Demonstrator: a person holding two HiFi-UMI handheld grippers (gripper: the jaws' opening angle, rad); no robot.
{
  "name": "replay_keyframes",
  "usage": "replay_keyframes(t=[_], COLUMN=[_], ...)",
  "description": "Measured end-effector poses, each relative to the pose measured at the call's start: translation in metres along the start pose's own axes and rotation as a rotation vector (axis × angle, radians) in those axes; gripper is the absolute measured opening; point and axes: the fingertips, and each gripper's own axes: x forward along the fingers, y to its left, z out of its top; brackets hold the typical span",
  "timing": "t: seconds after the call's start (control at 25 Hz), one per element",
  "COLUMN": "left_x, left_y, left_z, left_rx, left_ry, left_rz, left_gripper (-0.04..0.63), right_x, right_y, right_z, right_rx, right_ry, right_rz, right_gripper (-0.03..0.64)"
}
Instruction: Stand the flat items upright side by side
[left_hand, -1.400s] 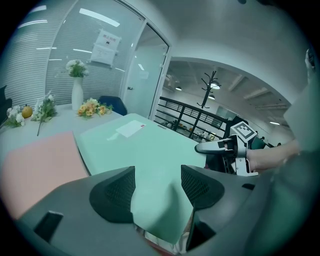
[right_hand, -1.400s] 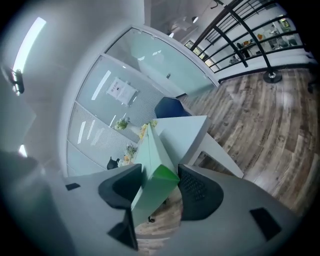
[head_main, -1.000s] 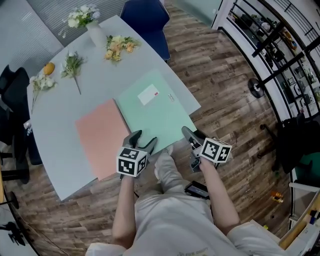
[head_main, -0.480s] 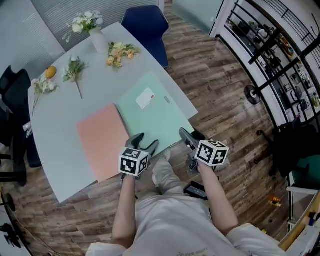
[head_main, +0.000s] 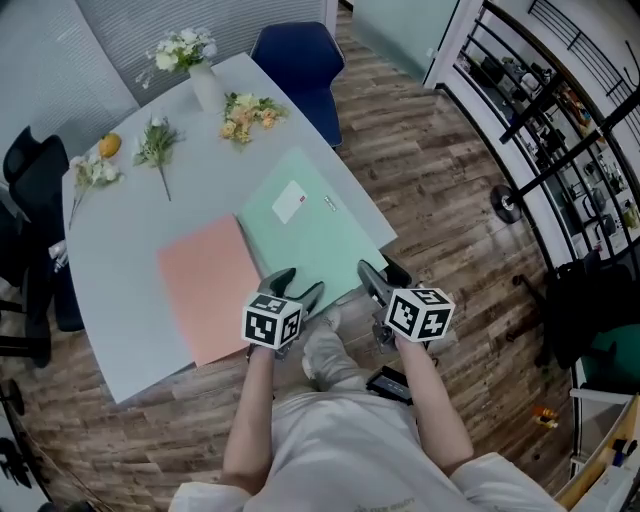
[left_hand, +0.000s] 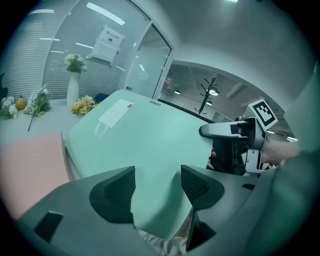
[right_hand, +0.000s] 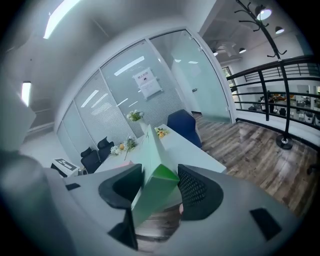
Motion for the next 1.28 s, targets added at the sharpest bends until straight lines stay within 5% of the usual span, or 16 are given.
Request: replay_keyframes(t=[1.28], left_x=[0.014], left_y=[-0.005], left_z=[0.030], left_rx=[-0.094], left_ry=[-0.044], left_rz=[-0.066], left_gripper=[0.275], right_x=[-0.013], right_y=[0.049], right_z=[0.050], right_rx=[-0.388], right_ry=[-0.064], right_rz=[-0.075], right_gripper=[0.225])
